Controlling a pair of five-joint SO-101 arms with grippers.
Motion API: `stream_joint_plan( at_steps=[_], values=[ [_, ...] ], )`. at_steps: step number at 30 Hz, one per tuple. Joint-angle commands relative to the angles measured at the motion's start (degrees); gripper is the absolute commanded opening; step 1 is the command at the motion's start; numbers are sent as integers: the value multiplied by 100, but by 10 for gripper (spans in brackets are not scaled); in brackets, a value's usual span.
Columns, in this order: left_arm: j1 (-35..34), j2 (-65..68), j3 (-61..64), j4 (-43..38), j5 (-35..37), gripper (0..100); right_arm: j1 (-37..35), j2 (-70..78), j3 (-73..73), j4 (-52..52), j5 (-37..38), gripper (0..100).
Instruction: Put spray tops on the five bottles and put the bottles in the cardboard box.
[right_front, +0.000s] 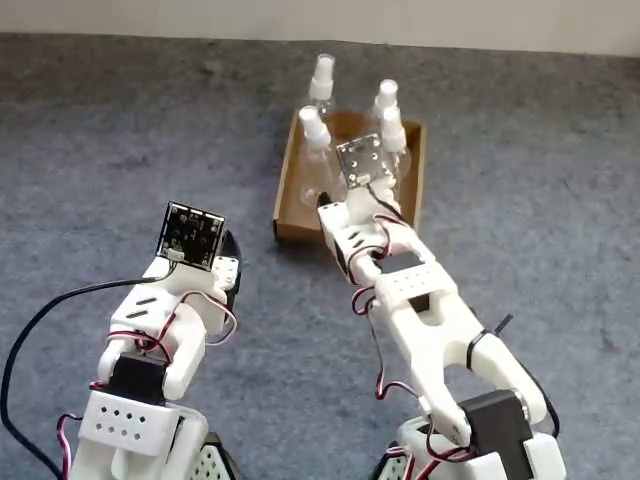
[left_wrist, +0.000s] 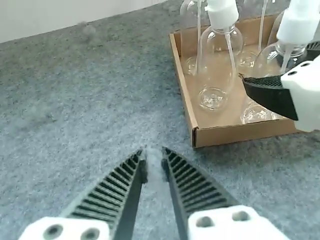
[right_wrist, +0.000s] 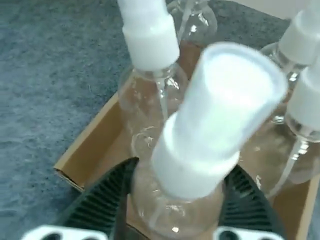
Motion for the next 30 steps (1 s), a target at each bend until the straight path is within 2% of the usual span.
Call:
stream_joint_plan(
  at_steps=[1, 15, 22, 30],
  values=[
    [-66, -22, -22, -132, 35, 5, -48, -92, -22, -22, 44, 202],
    [-75, -22, -31, -132, 35, 5, -57, -101, -48, 444, 18, 207],
    [-75, -22, -31, -132, 35, 5, -66, -101, -57, 453, 44, 292],
    [-75, -22, -31, -141, 35, 5, -66, -101, -75, 523, 44, 296]
  ],
)
